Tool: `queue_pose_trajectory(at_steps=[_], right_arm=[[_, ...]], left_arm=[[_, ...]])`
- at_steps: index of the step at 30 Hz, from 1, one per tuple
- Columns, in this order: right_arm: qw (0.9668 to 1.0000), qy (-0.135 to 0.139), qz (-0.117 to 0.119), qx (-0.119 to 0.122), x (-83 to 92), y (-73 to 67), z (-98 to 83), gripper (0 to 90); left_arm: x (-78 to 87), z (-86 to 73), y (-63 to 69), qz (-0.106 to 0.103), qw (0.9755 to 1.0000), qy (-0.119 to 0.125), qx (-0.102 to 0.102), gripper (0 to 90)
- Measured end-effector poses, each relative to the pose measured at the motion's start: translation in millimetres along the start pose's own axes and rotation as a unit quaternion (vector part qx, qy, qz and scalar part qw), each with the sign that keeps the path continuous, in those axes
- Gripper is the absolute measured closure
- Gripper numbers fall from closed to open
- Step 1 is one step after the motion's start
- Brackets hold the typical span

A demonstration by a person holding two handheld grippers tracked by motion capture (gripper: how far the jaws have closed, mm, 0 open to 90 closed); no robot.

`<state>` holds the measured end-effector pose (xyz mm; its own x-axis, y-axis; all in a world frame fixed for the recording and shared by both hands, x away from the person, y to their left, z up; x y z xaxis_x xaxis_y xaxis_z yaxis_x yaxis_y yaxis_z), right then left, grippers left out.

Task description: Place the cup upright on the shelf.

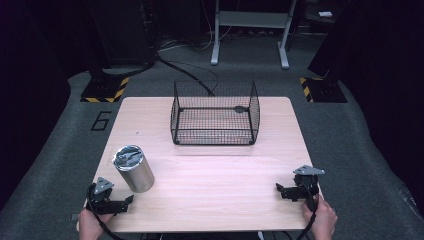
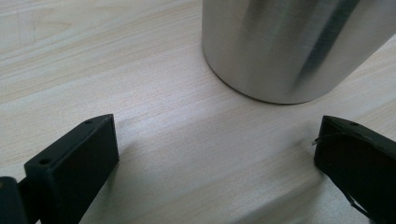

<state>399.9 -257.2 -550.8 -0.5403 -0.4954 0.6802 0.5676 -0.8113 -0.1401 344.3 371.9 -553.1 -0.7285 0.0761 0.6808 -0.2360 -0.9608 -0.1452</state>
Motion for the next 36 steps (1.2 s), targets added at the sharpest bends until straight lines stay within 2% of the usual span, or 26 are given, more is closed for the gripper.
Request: queue_pose_trajectory(at_steps=[16,18,20,21,23,25,27,29,31,36], right_arm=[[1.0,0.0,0.0,-0.001,0.0,0.0,0.0,0.0],[1.0,0.0,0.0,0.0,0.0,0.0,0.1,0.0],[1.0,0.001,0.0,-0.002,-0.1,-0.2,0.3,0.0],[1.0,0.001,0.0,-0.001,-0.1,-0.1,0.2,0.0],[1.0,0.001,0.0,-0.002,-0.1,-0.2,0.3,0.0],[1.0,0.001,0.0,-0.002,-0.1,-0.2,0.3,0.0],[1.0,0.001,0.0,-0.002,-0.1,-0.2,0.3,0.0],[1.0,0.001,0.0,-0.001,0.0,-0.1,0.3,0.0],[1.0,0.001,0.0,-0.002,-0.1,-0.2,0.3,0.0],[1.0,0.001,0.0,-0.002,-0.1,-0.1,0.2,0.0]], left_arm=[[-0.7,0.5,-0.1,-0.001,1.0,0.003,0.0,0.0],[-1.0,0.9,-0.3,-0.003,1.0,0.006,-0.005,0.0],[0.0,1.1,-0.3,-0.012,0.9999,-0.002,-0.008,0.0],[-1.4,1.2,0.3,-0.01,0.9999,0.008,-0.008,0.0],[-0.5,1.4,0.8,-0.015,0.9998,0.005,-0.009,0.0],[2.2,2.2,2.9,-0.029,0.9994,0.019,0.001,0.0],[5.7,3.4,4.8,-0.029,0.9992,0.026,0.003,0.0],[11.0,6.2,5.7,-0.036,0.9988,0.033,-0.003,0.0],[15.8,9.4,8.0,-0.041,0.9981,0.046,0.005,0.0],[30.3,18.0,10.9,-0.052,0.9961,0.071,0.006,0.0]])
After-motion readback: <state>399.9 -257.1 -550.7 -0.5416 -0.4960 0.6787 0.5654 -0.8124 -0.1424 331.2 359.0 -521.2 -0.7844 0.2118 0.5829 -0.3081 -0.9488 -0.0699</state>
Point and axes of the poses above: each handheld gripper's, and its own axes: x roughly backward along the jaws, z roughly out of its top, y roughly to its right, the point moved 3 cm from there along -x, roughly forward along the jaws, and after that the axes turned 12 degrees about z, right-handed, at the moved point
